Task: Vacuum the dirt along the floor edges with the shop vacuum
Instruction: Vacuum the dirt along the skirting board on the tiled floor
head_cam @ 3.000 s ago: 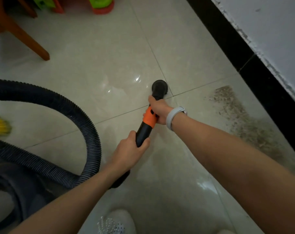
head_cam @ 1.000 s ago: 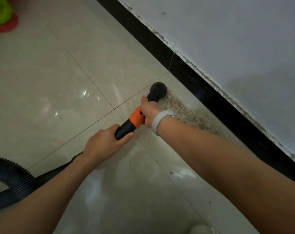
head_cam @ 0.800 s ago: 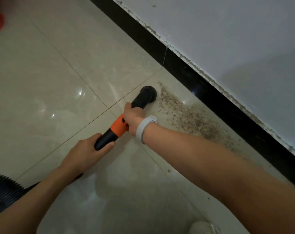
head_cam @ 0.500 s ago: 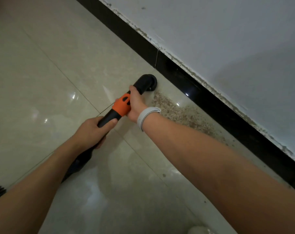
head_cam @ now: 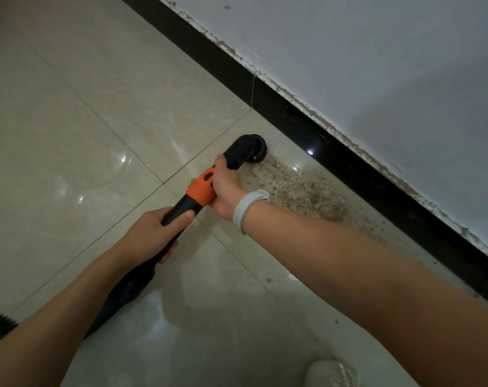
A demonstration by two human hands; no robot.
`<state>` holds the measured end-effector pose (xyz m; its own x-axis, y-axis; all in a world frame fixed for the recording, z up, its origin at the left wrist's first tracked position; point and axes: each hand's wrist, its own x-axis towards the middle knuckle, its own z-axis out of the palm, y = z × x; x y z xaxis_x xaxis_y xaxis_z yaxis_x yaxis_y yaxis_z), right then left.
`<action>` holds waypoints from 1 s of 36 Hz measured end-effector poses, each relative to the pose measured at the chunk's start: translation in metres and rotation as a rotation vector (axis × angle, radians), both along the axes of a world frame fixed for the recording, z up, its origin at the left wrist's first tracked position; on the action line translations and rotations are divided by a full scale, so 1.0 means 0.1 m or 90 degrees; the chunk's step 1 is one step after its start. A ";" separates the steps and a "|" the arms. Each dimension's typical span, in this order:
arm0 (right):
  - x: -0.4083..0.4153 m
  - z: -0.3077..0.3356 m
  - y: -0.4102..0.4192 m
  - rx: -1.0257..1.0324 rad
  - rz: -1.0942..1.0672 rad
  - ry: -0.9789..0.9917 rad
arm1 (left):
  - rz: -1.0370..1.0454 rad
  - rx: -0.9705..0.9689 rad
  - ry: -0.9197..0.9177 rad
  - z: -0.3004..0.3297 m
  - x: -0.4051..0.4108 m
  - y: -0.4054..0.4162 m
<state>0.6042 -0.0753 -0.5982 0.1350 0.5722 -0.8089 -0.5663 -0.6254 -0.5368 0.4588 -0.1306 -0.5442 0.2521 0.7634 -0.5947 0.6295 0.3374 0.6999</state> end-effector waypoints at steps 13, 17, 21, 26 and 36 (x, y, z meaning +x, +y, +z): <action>-0.34 0.05 -0.39 -0.024 0.030 0.001 | -0.020 0.016 0.053 0.01 -0.30 -0.38; -0.44 0.02 -0.55 -0.049 0.064 -0.017 | -0.035 0.014 0.066 0.02 -0.44 -0.50; -0.52 -0.02 -0.70 -0.078 0.074 -0.017 | -0.060 0.006 0.075 0.00 -0.53 -0.62; -0.40 0.07 -0.62 -0.088 0.102 -0.073 | -0.041 0.019 0.069 -0.02 -0.46 -0.59; 0.14 0.25 -0.21 -0.080 0.067 -0.253 | -0.046 0.128 0.112 -0.09 0.19 -0.24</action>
<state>0.6179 -0.0959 -0.5734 0.3967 0.5004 -0.7696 -0.2598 -0.7429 -0.6170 0.4780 -0.1549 -0.5528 0.2154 0.8543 -0.4732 0.7650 0.1536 0.6255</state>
